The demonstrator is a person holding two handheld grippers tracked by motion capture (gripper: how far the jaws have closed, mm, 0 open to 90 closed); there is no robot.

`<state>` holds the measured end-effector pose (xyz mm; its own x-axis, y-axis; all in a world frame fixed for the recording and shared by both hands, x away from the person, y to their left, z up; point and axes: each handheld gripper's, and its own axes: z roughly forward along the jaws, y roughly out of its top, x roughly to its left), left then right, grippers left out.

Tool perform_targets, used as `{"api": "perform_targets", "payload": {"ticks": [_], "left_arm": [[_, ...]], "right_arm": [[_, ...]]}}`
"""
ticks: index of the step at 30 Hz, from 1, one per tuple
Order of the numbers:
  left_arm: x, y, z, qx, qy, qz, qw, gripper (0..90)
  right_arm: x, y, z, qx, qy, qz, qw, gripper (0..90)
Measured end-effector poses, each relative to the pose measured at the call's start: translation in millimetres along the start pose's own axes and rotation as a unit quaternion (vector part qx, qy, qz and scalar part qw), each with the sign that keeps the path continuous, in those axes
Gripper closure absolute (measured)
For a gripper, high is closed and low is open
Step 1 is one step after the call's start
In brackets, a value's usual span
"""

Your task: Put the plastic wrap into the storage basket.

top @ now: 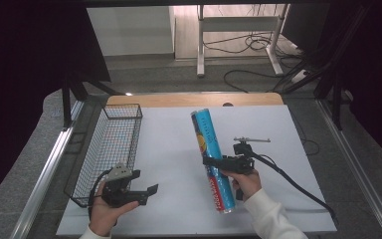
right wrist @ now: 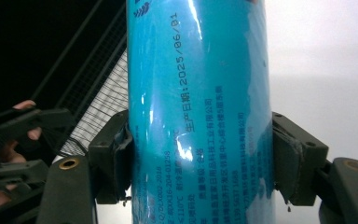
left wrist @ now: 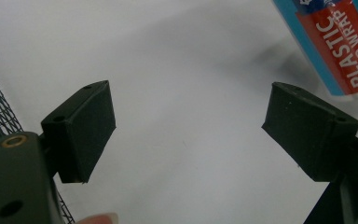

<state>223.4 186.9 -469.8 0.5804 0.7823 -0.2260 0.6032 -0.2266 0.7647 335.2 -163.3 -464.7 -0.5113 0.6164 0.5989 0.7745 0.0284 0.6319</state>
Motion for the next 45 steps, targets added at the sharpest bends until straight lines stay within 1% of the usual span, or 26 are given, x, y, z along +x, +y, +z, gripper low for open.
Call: {"api": "perform_targets", "payload": {"ticks": [2,4,7,10,11,12,15,17,18,19,22,25,27,28,29,30,31,32,33,34,36,39,41,43,44,45], "left_arm": [[0.7,0.3,-0.4,-0.003,0.000,-0.003,1.0000,16.2],[1.4,0.7,-0.8,-0.005,-0.001,-0.007,1.0000,16.2],[1.6,1.2,-0.8,-0.006,-0.003,-0.008,0.9999,16.2],[0.9,1.7,-0.6,-0.007,-0.003,-0.007,0.9999,16.2],[0.6,1.9,-0.6,-0.007,-0.003,-0.007,0.9999,16.2],[0.4,2.2,-0.7,-0.008,-0.003,-0.007,0.9999,16.2],[0.1,4.5,-0.3,-0.014,-0.006,-0.011,0.9998,16.1],[0.1,7.8,0.4,-0.020,-0.009,-0.019,0.9996,15.9],[0.7,12.9,1.2,-0.030,-0.015,-0.031,0.9990,15.6],[0.7,12.9,1.2,-0.030,-0.015,-0.031,0.9990,15.1],[2.9,24.8,2.4,-0.053,-0.028,-0.060,0.9964,13.6],[6.1,40.7,6.6,-0.076,-0.049,-0.093,0.9915,12.2],[8.2,52.2,12.3,-0.084,-0.069,-0.105,0.9885,10.6],[11.2,62.8,21.2,-0.086,-0.097,-0.122,0.9840,9.4],[11.2,62.8,21.2,-0.086,-0.097,-0.122,0.9840,8.9],[14.8,71.5,32.0,-0.084,-0.124,-0.140,0.9788,8.7],[14.8,71.5,32.0,-0.084,-0.124,-0.140,0.9788,8.4],[18.8,77.7,44.1,-0.081,-0.150,-0.162,0.9719,8.2],[18.8,77.7,44.1,-0.081,-0.150,-0.162,0.9719,8.0],[20.5,80.4,50.1,-0.079,-0.163,-0.172,0.9683,7.8],[23.1,85.2,60.8,-0.076,-0.182,-0.182,0.9633,7.7],[24.3,91.7,74.9,-0.073,-0.218,-0.196,0.9532,7.5],[23.7,95.5,83.9,-0.067,-0.238,-0.202,0.9477,7.7],[22.2,98.7,93.0,-0.058,-0.262,-0.206,0.9410,7.8],[20.7,100.3,96.7,-0.054,-0.267,-0.204,0.9402,7.9],[18.9,101.7,99.6,-0.051,-0.269,-0.202,0.9403,8.3]], "right_arm": [[3.1,-4.5,3.8,-0.011,0.015,0.013,0.9997,31.6],[6.0,-6.7,6.2,-0.017,0.021,0.020,0.9995,31.7],[10.4,-8.4,8.6,-0.024,0.023,0.015,0.9993,31.7],[18.8,-10.5,12.6,-0.032,0.042,0.016,0.9985,31.6],[18.8,-10.5,12.6,-0.032,0.042,0.016,0.9985,31.6],[20.1,-11.6,13.1,-0.033,0.052,0.024,0.9978,31.7],[20.0,-12.1,13.5,-0.035,0.050,0.022,0.9979,31.6],[19.6,-12.7,13.9,-0.041,0.043,0.016,0.9981,31.6],[19.3,-12.9,14.2,-0.042,0.041,0.016,0.9982,31.7],[19.3,-12.9,14.2,-0.042,0.041,0.016,0.9982,31.7],[19.9,-14.2,15.2,-0.043,0.047,0.016,0.9978,31.7],[20.3,-14.8,16.0,-0.046,0.048,0.018,0.9976,31.6],[20.1,-15.1,16.6,-0.048,0.049,0.015,0.9975,31.7],[20.2,-15.3,17.0,-0.049,0.051,0.015,0.9974,31.7],[20.2,-15.3,17.0,-0.049,0.051,0.015,0.9974,31.7],[20.3,-15.5,17.0,-0.049,0.051,0.014,0.9974,31.7],[20.3,-15.5,17.0,-0.049,0.051,0.014,0.9974,31.7],[20.8,-15.8,16.8,-0.048,0.053,0.014,0.9974,31.7],[20.8,-15.8,16.8,-0.048,0.053,0.014,0.9974,31.7],[20.9,-16.0,16.8,-0.049,0.056,0.011,0.9972,31.7],[21.4,-16.4,17.3,-0.052,0.058,0.013,0.9968,31.7],[21.6,-16.7,17.5,-0.055,0.061,0.012,0.9965,31.7],[22.4,-16.9,17.8,-0.058,0.066,0.014,0.9960,31.7],[22.5,-16.8,17.8,-0.058,0.068,0.015,0.9959,31.7],[22.6,-16.8,17.8,-0.058,0.069,0.016,0.9958,31.7],[22.8,-16.9,17.9,-0.059,0.069,0.016,0.9957,31.7]]}}
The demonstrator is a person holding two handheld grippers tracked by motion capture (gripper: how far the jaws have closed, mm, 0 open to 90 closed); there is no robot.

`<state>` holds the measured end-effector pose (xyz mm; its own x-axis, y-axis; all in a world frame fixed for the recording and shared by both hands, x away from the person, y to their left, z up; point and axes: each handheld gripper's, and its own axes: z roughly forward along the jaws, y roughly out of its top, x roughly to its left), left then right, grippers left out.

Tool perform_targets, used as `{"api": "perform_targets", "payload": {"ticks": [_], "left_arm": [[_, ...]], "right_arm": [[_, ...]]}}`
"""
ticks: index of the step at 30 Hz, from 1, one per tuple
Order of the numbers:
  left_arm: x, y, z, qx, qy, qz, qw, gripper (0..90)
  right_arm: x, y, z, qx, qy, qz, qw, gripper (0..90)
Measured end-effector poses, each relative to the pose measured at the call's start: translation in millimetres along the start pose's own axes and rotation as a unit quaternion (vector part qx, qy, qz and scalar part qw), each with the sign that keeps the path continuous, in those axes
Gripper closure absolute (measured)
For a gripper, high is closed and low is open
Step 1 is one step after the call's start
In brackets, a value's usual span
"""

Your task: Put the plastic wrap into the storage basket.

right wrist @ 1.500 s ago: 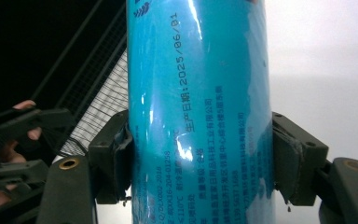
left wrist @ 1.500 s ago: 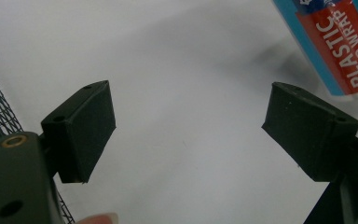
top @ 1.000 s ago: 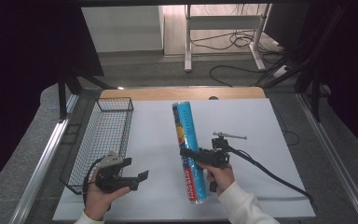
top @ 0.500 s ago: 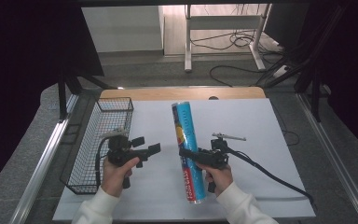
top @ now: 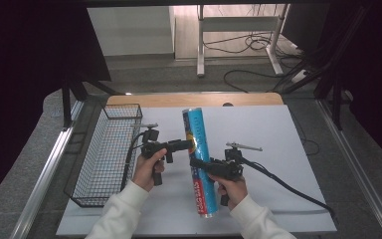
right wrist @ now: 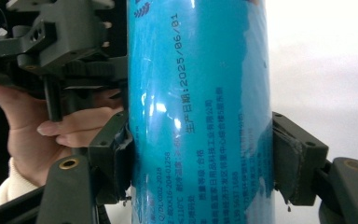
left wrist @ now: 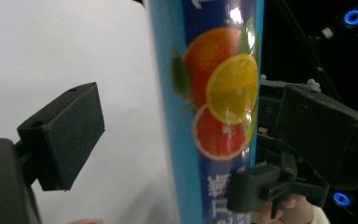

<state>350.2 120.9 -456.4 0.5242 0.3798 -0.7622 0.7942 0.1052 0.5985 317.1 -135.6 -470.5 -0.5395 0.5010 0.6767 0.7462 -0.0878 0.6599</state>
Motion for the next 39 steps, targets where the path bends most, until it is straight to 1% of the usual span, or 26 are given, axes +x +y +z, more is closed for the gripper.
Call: {"api": "perform_targets", "payload": {"ticks": [4,5,6,8,9,10,11,12,13,14,16,23,26,27,28,29,30,31,32,33,34,35,36,37,38,39], "left_arm": [[-1.9,0.7,13.7,0.014,-0.017,0.004,0.9997,9.6],[-1.6,0.8,20.5,0.026,-0.021,0.005,0.9994,10.6],[-1.6,0.8,20.5,0.026,-0.021,0.005,0.9994,11.2],[-0.5,0.6,25.9,0.037,-0.022,0.003,0.9991,12.1],[1.2,0.5,29.1,0.045,-0.027,-0.004,0.9986,16.3],[1.2,0.5,29.1,0.045,-0.027,-0.004,0.9986,18.1],[2.6,0.4,29.6,0.047,-0.040,-0.009,0.9981,22.9],[3.1,0.4,29.2,0.046,-0.050,-0.008,0.9977,22.9],[2.2,0.6,27.6,0.042,-0.050,0.000,0.9979,30.6],[1.4,0.7,26.5,0.044,-0.042,-0.005,0.9981,30.9],[1.5,0.9,26.0,0.045,-0.041,-0.004,0.9981,31.4],[-1.0,2.0,23.0,0.049,-0.037,0.011,0.9981,31.8],[-1.7,3.9,20.3,0.047,-0.043,0.017,0.9978,32.0],[-2.7,5.3,17.5,0.043,-0.042,0.022,0.9979,32.0],[-3.2,6.4,15.5,0.042,-0.042,0.024,0.9979,32.0],[-3.2,6.4,15.5,0.042,-0.042,0.024,0.9979,32.1],[-3.7,7.3,13.2,0.039,-0.043,0.027,0.9979,32.1],[-4.1,8.3,10.5,0.037,-0.045,0.029,0.9979,32.0],[-4.6,9.5,7.7,0.034,-0.047,0.031,0.9978,32.0],[-5.3,10.5,4.4,0.031,-0.049,0.033,0.9977,32.0],[-6.2,11.7,0.7,0.029,-0.051,0.034,0.9977,32.1],[-7.9,14.0,-7.7,0.022,-0.050,0.036,0.9978,32.1],[-7.9,14.0,-7.7,0.022,-0.050,0.036,0.9978,32.0],[-9.2,16.3,-17.5,0.017,-0.044,0.041,0.9981,32.1],[-9.2,16.3,-17.5,0.017,-0.044,0.041,0.9981,32.1],[-10.4,17.9,-27.5,0.009,-0.040,0.041,0.9983,32.1]], "right_arm": [[-0.1,-0.3,0.4,0.003,0.006,-0.001,1.0000,31.7],[0.1,-0.6,1.1,0.002,0.011,-0.001,0.9999,31.7],[0.3,-0.7,1.4,0.002,0.014,-0.001,0.9999,31.7],[0.6,-0.8,1.4,0.003,0.016,-0.001,0.9999,31.7],[2.6,-0.4,1.8,0.006,0.011,-0.011,0.9999,31.7],[2.6,-0.4,1.8,0.006,0.011,-0.011,0.9999,31.7],[4.9,-0.7,2.9,0.008,0.007,-0.027,0.9996,31.6],[4.9,-0.7,2.9,0.008,0.007,-0.027,0.9996,31.6],[5.1,-1.1,4.5,0.012,0.009,-0.022,0.9997,31.7],[4.3,-1.1,4.9,0.014,0.011,-0.019,0.9997,31.6],[3.6,-1.4,6.4,0.014,0.014,-0.021,0.9996,31.5],[2.6,-1.0,8.3,0.019,0.024,-0.022,0.9993,30.8],[3.5,0.2,7.9,0.014,0.031,-0.031,0.9990,27.4],[5.3,2.5,6.6,0.016,0.037,-0.034,0.9986,17.7],[6.1,3.9,5.3,0.018,0.034,-0.037,0.9986,14.3],[6.1,3.9,5.3,0.018,0.034,-0.037,0.9986,14.3],[6.6,4.9,3.4,0.018,0.031,-0.043,0.9984,12.2],[8.3,6.0,-1.3,0.020,0.020,-0.059,0.9978,8.7],[8.8,6.2,-3.8,0.022,0.017,-0.069,0.9972,8.3],[8.8,6.2,-3.8,0.022,0.017,-0.069,0.9972,8.3],[9.6,6.2,-6.7,0.023,0.019,-0.076,0.9966,8.1],[11.0,6.6,-13.8,0.024,0.022,-0.086,0.9958,7.4],[11.0,6.6,-13.8,0.024,0.022,-0.086,0.9958,7.4],[11.0,7.0,-23.1,0.023,0.022,-0.092,0.9952,7.1],[11.0,7.0,-23.1,0.023,0.022,-0.092,0.9952,7.1],[9.3,7.3,-34.3,0.020,0.018,-0.099,0.9948,7.1]]}}
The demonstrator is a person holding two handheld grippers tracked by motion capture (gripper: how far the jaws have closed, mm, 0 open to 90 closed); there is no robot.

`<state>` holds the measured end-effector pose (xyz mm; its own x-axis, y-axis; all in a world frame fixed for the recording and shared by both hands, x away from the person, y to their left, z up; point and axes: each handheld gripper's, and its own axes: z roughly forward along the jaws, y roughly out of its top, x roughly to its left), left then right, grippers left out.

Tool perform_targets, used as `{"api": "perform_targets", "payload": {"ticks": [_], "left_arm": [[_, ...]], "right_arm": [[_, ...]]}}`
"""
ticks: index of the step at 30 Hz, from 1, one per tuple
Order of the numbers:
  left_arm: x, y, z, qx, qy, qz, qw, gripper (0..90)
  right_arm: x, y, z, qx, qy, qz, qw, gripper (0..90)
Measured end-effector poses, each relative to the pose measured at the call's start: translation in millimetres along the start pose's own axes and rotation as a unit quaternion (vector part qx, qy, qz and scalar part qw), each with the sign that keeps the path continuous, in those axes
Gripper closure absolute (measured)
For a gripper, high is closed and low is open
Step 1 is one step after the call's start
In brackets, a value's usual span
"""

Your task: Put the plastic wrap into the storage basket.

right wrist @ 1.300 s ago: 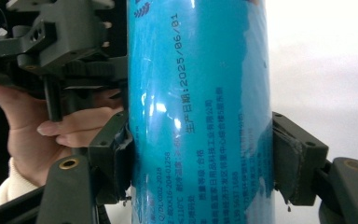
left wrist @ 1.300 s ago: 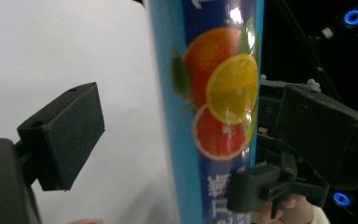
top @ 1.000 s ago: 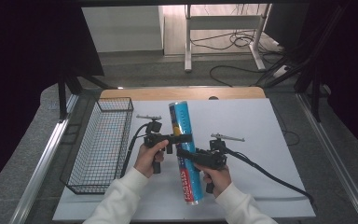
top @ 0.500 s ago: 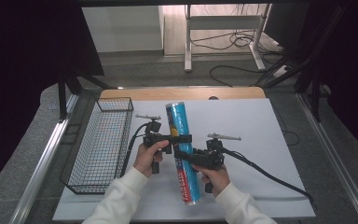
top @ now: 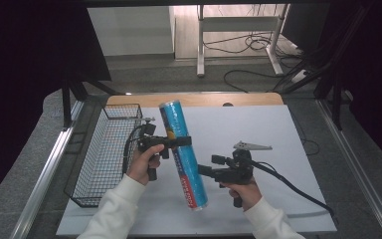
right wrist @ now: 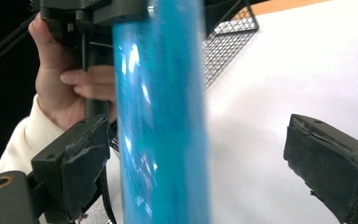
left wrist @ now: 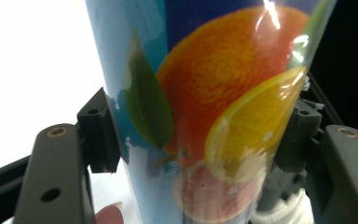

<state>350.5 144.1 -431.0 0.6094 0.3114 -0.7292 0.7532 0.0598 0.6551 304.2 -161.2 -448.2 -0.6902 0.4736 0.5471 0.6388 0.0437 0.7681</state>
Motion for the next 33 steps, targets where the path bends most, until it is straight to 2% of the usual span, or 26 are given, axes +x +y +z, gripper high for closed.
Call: {"api": "perform_targets", "payload": {"ticks": [2,3,4,8,10,11,12,14,19,22,23,26,27,33], "left_arm": [[-0.8,0.7,-4.8,-0.003,0.001,-0.001,1.0000,32.1],[-1.6,1.2,-9.5,-0.005,0.001,-0.002,1.0000,32.1],[-2.4,1.8,-14.0,-0.007,0.003,-0.001,1.0000,32.1],[-7.1,3.9,-30.4,-0.012,0.007,0.003,0.9999,32.1],[-8.0,4.8,-36.2,-0.014,0.007,0.003,0.9999,32.1],[-8.5,5.6,-42.4,-0.016,0.008,0.000,0.9998,32.1],[-8.5,5.6,-42.4,-0.016,0.008,0.000,0.9998,32.1],[-8.4,7.4,-52.3,-0.019,0.012,-0.001,0.9998,32.1],[-10.3,12.4,-68.2,-0.023,0.018,0.003,0.9996,32.1],[-11.9,17.2,-85.3,-0.031,0.028,0.003,0.9991,32.1],[-11.9,17.2,-85.3,-0.031,0.028,0.003,0.9991,32.1],[-13.8,20.9,-103.6,-0.040,0.041,0.008,0.9983,32.0],[-13.8,20.9,-103.6,-0.040,0.041,0.008,0.9983,32.0],[-11.5,20.8,-129.4,-0.054,0.051,0.003,0.9973,32.0]], "right_arm": [[-4.1,-0.7,-11.6,-0.001,-0.006,-0.002,1.0000,7.1],[-4.1,-0.7,-11.6,-0.001,-0.006,-0.002,1.0000,7.1],[-10.3,-1.9,-22.0,0.003,-0.011,-0.004,0.9999,7.1],[-20.2,-5.3,-34.7,0.008,-0.022,-0.004,0.9997,7.1],[-26.3,-8.1,-41.8,0.013,-0.044,-0.014,0.9989,7.2],[-32.9,-11.3,-47.4,0.021,-0.063,-0.019,0.9976,7.3],[-32.9,-11.3,-47.4,0.021,-0.063,-0.019,0.9976,7.3],[-43.5,-15.8,-54.2,0.028,-0.087,-0.020,0.9956,7.5],[-54.8,-19.0,-62.9,0.026,-0.107,-0.017,0.9938,8.7],[-61.6,-20.3,-69.6,0.027,-0.127,-0.021,0.9914,9.3],[-61.6,-20.3,-69.6,0.027,-0.127,-0.021,0.9914,9.3],[-66.7,-21.3,-73.5,0.025,-0.129,-0.017,0.9911,10.0],[-66.7,-21.3,-73.5,0.025,-0.129,-0.017,0.9911,10.0],[-70.5,-20.6,-78.0,0.020,-0.138,-0.009,0.9902,10.0]]}}
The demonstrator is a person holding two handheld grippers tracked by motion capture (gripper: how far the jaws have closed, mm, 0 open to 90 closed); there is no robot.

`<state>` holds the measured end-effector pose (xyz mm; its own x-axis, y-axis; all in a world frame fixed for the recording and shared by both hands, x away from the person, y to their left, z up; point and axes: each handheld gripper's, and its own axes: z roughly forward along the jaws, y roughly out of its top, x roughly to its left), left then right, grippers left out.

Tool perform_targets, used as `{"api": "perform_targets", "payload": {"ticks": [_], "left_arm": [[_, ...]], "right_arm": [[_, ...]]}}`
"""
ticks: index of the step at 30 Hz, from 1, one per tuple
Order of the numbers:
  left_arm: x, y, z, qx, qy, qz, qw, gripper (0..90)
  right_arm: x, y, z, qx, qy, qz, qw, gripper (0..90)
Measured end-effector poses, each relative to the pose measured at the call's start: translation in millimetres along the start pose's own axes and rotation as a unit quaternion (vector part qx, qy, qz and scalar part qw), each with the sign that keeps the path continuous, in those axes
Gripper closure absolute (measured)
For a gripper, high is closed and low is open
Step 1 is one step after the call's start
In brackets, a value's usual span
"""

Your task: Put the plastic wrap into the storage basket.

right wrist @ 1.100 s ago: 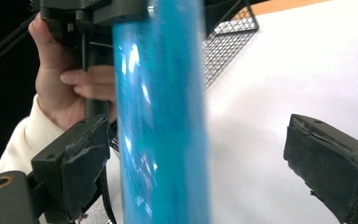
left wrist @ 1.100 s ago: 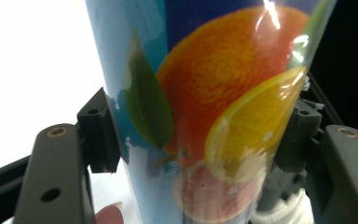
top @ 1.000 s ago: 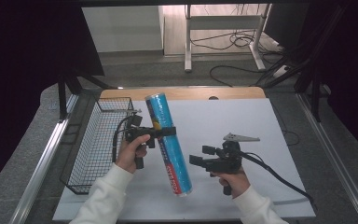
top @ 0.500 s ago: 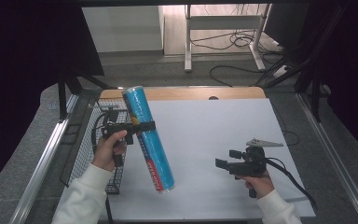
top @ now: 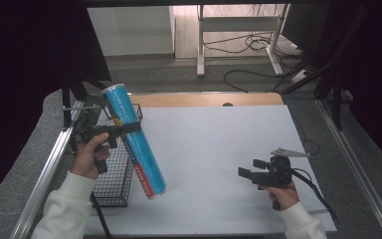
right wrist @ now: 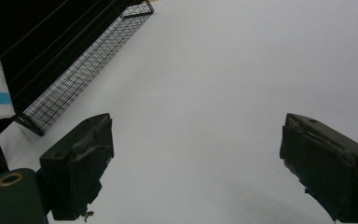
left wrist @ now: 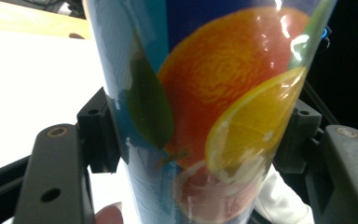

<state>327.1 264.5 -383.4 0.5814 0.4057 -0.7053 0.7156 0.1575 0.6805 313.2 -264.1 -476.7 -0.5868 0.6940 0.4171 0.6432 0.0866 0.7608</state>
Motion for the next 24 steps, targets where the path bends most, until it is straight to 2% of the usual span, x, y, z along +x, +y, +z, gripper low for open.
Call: {"api": "perform_targets", "payload": {"ticks": [3,13,14,15,17,18,24], "left_arm": [[3.9,2.2,-12.7,-0.001,0.004,-0.001,1.0000,32.1],[13.7,2.5,-34.5,-0.009,0.028,-0.008,0.9995,32.0],[15.8,2.6,-37.5,-0.009,0.030,-0.004,0.9995,32.0],[16.4,2.5,-40.1,-0.012,0.031,-0.012,0.9994,32.1],[20.1,2.9,-46.9,-0.014,0.034,-0.009,0.9993,32.1],[22.4,2.9,-53.9,-0.019,0.036,-0.019,0.9990,32.1],[29.1,4.4,-72.8,-0.025,0.052,-0.021,0.9981,32.0]], "right_arm": [[-1.7,-0.2,0.6,0.001,-0.005,-0.001,1.0000,10.0],[-1.7,-1.1,1.4,0.004,-0.010,-0.006,0.9999,10.0],[-1.7,-1.1,1.4,0.004,-0.010,-0.006,0.9999,10.0],[-1.9,-1.0,1.4,0.005,-0.010,-0.007,0.9999,10.0],[-2.1,-1.1,1.8,0.005,-0.012,-0.006,0.9999,10.0],[-2.3,-1.4,2.4,0.006,-0.013,-0.008,0.9999,10.0],[-2.3,-1.5,2.7,0.006,-0.015,-0.008,0.9998,10.0]]}}
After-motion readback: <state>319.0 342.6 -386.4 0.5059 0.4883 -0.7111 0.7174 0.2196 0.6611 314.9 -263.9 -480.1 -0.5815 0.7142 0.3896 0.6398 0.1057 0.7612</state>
